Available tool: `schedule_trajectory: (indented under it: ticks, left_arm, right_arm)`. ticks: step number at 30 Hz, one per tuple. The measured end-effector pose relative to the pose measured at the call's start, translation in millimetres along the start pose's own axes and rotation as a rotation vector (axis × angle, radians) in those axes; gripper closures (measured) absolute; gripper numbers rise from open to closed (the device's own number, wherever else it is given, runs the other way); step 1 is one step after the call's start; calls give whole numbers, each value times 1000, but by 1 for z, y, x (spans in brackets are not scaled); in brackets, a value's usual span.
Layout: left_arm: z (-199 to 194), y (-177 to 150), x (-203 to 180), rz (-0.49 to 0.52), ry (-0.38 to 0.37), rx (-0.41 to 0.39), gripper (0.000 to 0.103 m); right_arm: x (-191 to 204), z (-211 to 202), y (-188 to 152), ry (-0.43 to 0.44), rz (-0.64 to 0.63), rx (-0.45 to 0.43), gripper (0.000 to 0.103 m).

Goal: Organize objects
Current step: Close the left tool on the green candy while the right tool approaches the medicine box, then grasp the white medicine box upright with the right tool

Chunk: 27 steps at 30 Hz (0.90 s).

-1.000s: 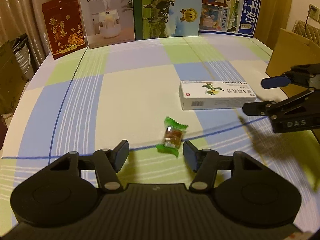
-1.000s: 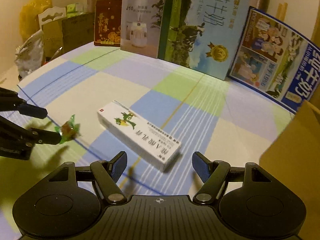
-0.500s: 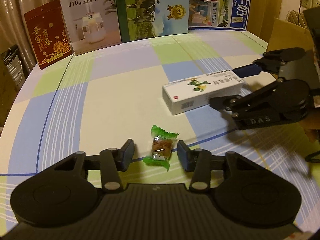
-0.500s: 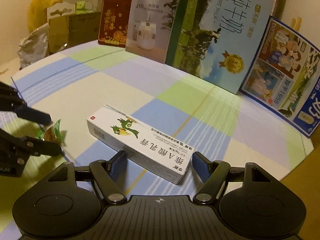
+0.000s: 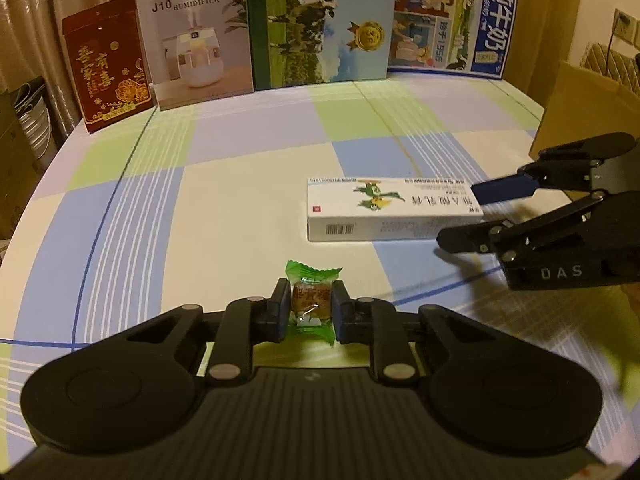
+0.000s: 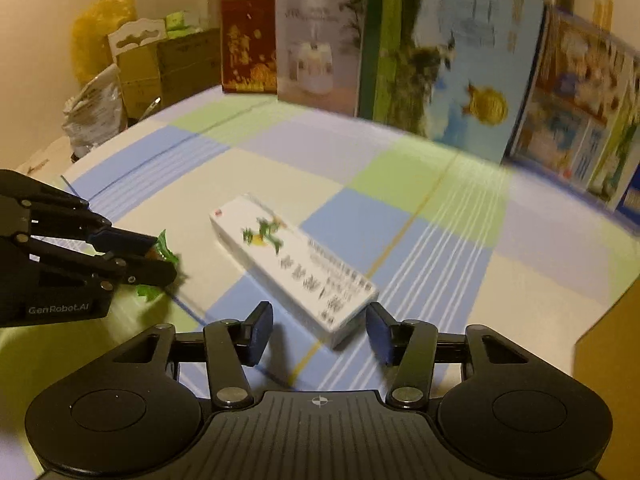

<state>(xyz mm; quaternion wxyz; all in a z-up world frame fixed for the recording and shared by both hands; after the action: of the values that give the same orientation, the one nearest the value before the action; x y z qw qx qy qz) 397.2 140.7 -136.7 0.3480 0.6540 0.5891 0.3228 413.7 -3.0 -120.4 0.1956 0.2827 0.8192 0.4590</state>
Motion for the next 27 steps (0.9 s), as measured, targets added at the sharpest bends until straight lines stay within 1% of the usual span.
schedule_trajectory:
  ticks: [2, 4, 9, 12, 13, 14, 15, 16, 17, 18, 20, 22, 24, 27]
  left_arm:
    - [-1, 2, 2, -12, 1, -8, 86]
    - [0, 3, 3, -24, 7, -11, 86]
    - [1, 4, 6, -45, 7, -14, 86]
    - [1, 4, 11, -63, 12, -16, 86]
    - [1, 4, 13, -70, 12, -15, 86]
    - [2, 4, 13, -73, 13, -15, 86]
    - [2, 3, 14, -74, 14, -15, 86]
    - [2, 3, 14, -73, 15, -12, 86]
    - [3, 2, 14, -74, 15, -8, 86]
    - [4, 1, 14, -76, 13, -2, 86]
    - [5, -1, 14, -78, 8, 7, 86]
    - [4, -1, 11, -67, -1, 12, 86]
    - [3, -2, 6, -49, -21, 20, 86]
    - [-1, -6, -4, 5, -60, 30, 86]
  right_arm:
    - [0, 2, 3, -13, -17, -28, 37]
    - [0, 10, 2, -8, -20, -33, 32]
    - [5, 33, -2, 19, -50, -1, 29]
    - [4, 39, -3, 36, -10, 12, 29]
    - [4, 40, -2, 41, 11, 22, 30]
    - [5, 39, -2, 48, 24, 30, 39]
    - [6, 38, -2, 58, 31, 38, 42]
    - [8, 36, -1, 60, 33, 47, 48]
    - [9, 35, 0, 57, 33, 59, 53]
    - [9, 33, 0, 49, 38, 69, 55]
    - [9, 27, -1, 24, 60, 89, 65]
    - [7, 18, -5, -5, 95, 111, 67]
    - [8, 5, -10, -27, 118, 137, 67]
    - [6, -14, -15, -59, 133, 180, 67]
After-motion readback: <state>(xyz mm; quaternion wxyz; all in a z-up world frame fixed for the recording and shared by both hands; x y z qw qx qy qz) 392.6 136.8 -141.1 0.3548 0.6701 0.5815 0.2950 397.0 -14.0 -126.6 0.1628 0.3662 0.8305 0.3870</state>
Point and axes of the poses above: each gripper's, at about its wrist camera, not at the fingertips, and z roughly the way its jaws point, x to its left, y to its top, the point moved 5 cm from there along z, roughly the way its jaws point, and after that the axes turned 13 degrees about -x, right-handed, at the moved point
